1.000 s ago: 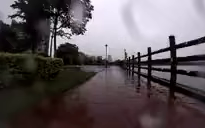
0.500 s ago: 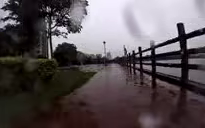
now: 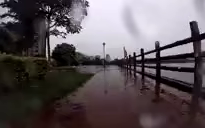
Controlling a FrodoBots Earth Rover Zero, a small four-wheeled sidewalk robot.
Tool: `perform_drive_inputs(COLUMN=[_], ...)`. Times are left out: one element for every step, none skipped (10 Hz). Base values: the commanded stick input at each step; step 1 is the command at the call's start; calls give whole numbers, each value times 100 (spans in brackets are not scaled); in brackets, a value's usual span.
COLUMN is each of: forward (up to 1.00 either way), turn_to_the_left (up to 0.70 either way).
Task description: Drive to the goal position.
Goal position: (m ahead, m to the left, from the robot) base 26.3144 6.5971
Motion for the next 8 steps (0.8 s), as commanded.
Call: perform_drive_inputs(forward=[100,100,100,100,100,100,100,100], turn_to_the_left=[0,0,0,0,0,0,0,0])
